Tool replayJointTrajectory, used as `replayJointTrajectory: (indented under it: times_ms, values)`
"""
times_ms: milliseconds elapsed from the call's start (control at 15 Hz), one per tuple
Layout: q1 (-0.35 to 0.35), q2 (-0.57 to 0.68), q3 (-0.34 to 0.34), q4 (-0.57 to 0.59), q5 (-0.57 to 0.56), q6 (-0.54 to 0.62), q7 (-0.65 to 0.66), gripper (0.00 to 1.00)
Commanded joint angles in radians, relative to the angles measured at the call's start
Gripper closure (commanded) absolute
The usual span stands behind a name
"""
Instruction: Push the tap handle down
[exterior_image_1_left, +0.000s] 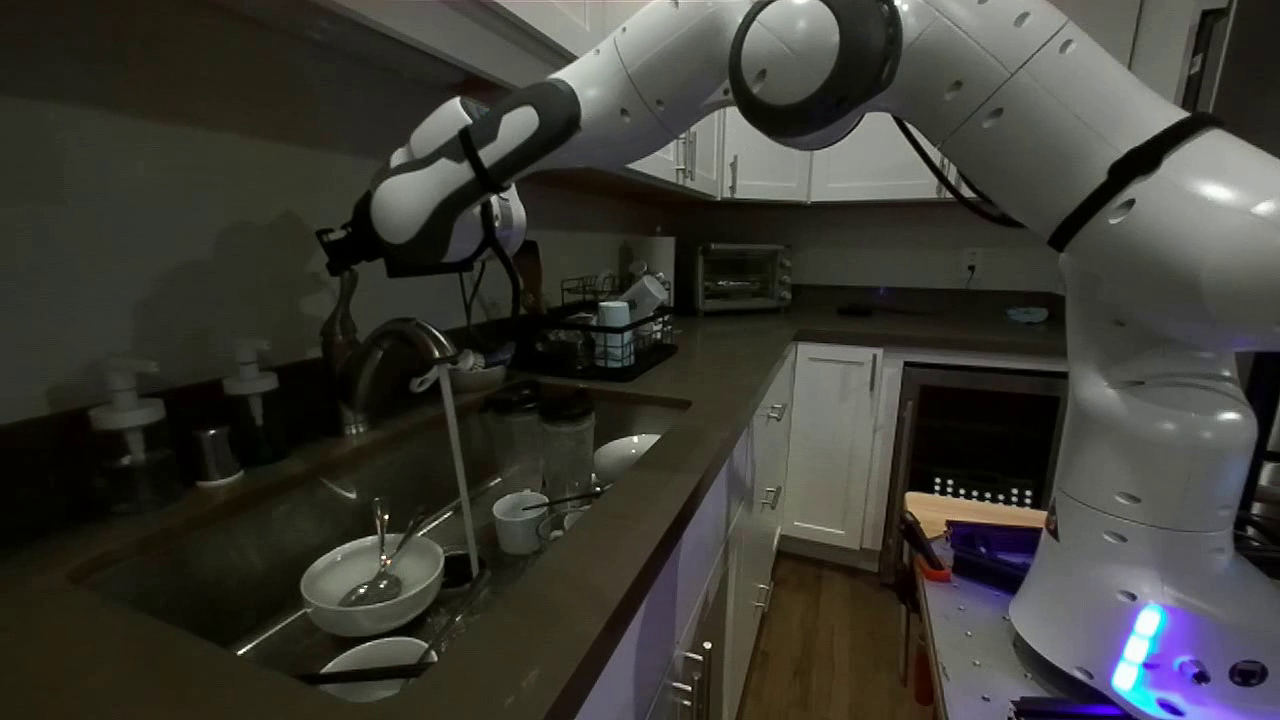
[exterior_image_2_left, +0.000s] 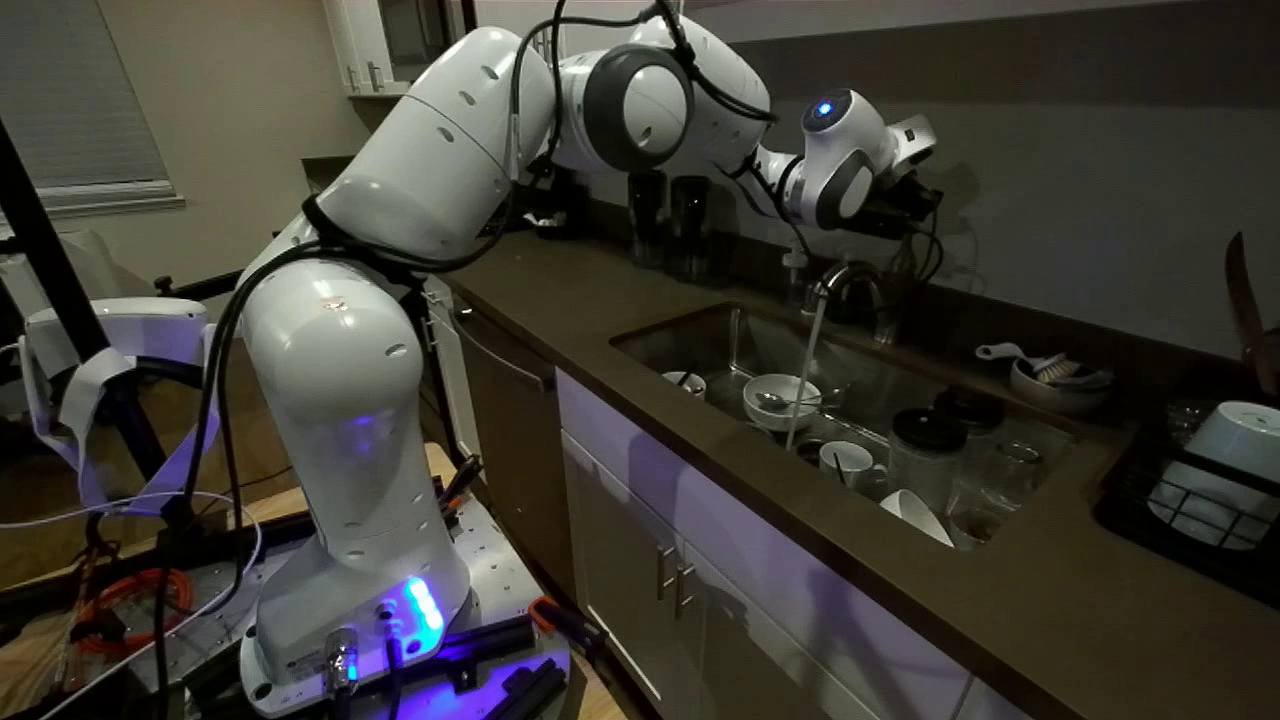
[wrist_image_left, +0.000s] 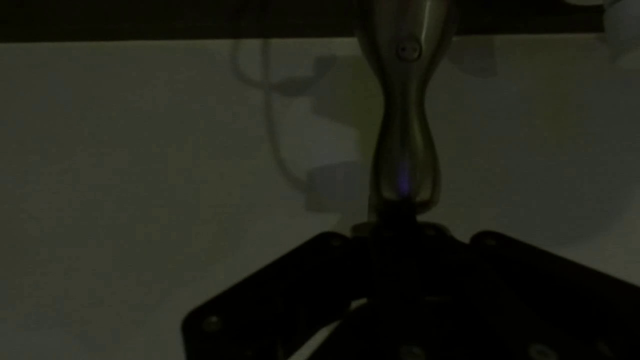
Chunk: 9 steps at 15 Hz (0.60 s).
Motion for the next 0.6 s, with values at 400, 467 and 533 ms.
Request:
replayJointTrajectory:
  times_ms: [400,467,533]
  values:
    - [0.050,-0.199,0.006,-0.448,0.013,0.239,0.006,1.00]
    - [0.051,-0.218,0.011,-0.485,0.013,0.266,0.004,1.00]
    - [0.077,-0.230,-0.020,-0.503,0.028,0.307,0.007,1.00]
